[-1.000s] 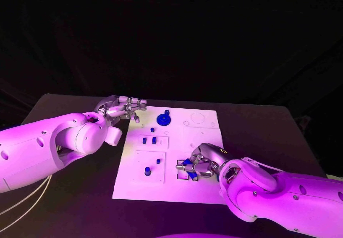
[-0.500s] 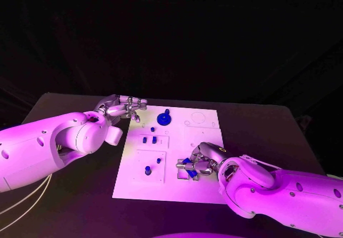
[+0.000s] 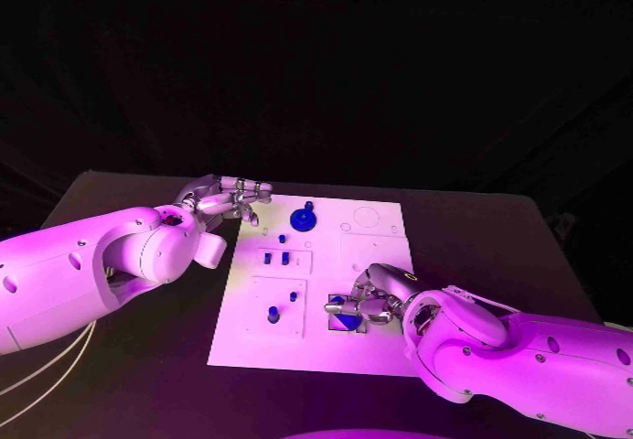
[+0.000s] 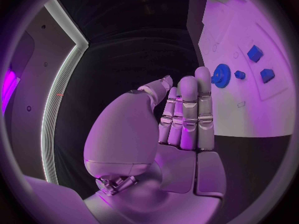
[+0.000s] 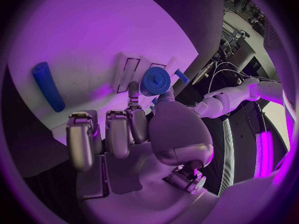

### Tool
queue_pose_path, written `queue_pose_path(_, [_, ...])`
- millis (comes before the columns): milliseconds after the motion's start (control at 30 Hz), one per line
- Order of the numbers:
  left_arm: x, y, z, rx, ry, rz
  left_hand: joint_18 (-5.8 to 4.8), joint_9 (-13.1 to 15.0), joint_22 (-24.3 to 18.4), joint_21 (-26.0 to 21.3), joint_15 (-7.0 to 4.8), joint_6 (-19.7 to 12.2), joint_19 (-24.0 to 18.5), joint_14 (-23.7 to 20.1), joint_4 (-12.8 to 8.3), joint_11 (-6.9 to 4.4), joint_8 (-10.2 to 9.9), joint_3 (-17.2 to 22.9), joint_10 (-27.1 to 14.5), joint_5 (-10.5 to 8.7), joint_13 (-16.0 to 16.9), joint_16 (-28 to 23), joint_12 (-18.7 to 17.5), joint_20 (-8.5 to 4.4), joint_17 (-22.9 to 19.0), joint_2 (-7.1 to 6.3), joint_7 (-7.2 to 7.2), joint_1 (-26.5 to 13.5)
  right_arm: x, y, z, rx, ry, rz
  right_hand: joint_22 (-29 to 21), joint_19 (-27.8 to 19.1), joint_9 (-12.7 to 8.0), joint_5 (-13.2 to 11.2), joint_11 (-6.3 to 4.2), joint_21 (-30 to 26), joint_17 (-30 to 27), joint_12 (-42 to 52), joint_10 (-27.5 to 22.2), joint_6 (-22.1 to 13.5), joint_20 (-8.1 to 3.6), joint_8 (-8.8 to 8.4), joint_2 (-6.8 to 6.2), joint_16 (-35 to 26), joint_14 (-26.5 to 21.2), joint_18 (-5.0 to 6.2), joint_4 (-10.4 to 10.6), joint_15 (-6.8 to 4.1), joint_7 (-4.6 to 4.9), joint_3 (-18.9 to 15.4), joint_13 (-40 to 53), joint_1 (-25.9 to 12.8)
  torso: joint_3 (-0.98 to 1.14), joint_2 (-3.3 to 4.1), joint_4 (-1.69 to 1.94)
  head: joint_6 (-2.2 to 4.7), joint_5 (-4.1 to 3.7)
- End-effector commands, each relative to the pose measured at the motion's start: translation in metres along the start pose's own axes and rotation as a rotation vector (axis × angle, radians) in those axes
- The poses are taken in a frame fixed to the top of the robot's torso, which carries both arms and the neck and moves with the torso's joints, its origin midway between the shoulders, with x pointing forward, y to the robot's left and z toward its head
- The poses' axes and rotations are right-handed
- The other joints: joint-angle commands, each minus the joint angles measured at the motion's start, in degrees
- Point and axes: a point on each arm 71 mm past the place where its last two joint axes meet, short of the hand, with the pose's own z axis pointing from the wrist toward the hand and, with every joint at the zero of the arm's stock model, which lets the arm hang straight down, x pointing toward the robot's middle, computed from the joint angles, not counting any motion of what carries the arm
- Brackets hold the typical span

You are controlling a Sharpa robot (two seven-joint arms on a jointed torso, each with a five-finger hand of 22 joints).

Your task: Assemble the parts on the task board

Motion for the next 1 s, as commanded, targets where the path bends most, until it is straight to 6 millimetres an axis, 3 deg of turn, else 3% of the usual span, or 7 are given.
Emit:
queue_pose_path(33, [0.003,-0.001,0.0,0.003,0.02,-0.007,0.33,-0.09,-0.07,-0.16,0.16,-0.58,0.09,-0.42,-0.07,0.04,-0.16,-0.07,-0.34,0.2,0.07,-0.12,0.21,0.39,-0.05,0.29,0.0,0.05,0.001,0.0,-0.001,0.011,0.005,-0.008,14.34,5.02,0.08,-0.44,0.27,-0.42,3.93,-0.47,-0.37,-0.49,-0.08,-0.03,-0.46,-0.17,3.76,-0.72,0.02,-0.13,0.07,0.76,3.54,-1.07,0.0,0.02,0.03,0.01,-0.06])
queue_pose_path(533, [0.001,-0.001,0.0,0.001,0.017,-0.006,0.33,-0.09,-0.09,-0.19,0.17,-0.61,0.08,-0.48,-0.09,0.06,-0.16,-0.08,-0.39,0.2,0.08,-0.18,0.22,0.4,-0.12,0.29,0.02,0.05,-0.003,0.002,-0.01,-0.012,-0.019,0.003,14.36,5.04,0.1,-0.96,0.27,-0.35,4.02,-0.43,-0.25,-0.53,-0.05,0.18,-1.29,-0.14,3.79,-0.73,0.07,-0.12,0.07,2.53,3.78,-4.33,-0.02,-0.03,0.0,0.17,-0.1])
queue_pose_path(1000, [0.001,0.0,0.0,0.0,0.016,-0.006,0.33,-0.1,-0.11,-0.22,0.19,-0.65,0.07,-0.54,-0.06,0.09,-0.16,-0.1,-0.45,0.19,0.09,-0.24,0.23,0.41,-0.2,0.31,0.05,0.0,-0.009,-0.004,-0.017,-0.012,-0.026,-0.004,14.38,5.06,0.1,-0.48,0.27,-0.3,4.06,-0.46,-0.22,-0.57,-0.05,0.26,-0.84,-0.13,3.8,-0.75,-0.01,-0.13,0.06,3.33,3.86,-5.62,0.0,-0.02,0.08,0.48,-0.21])
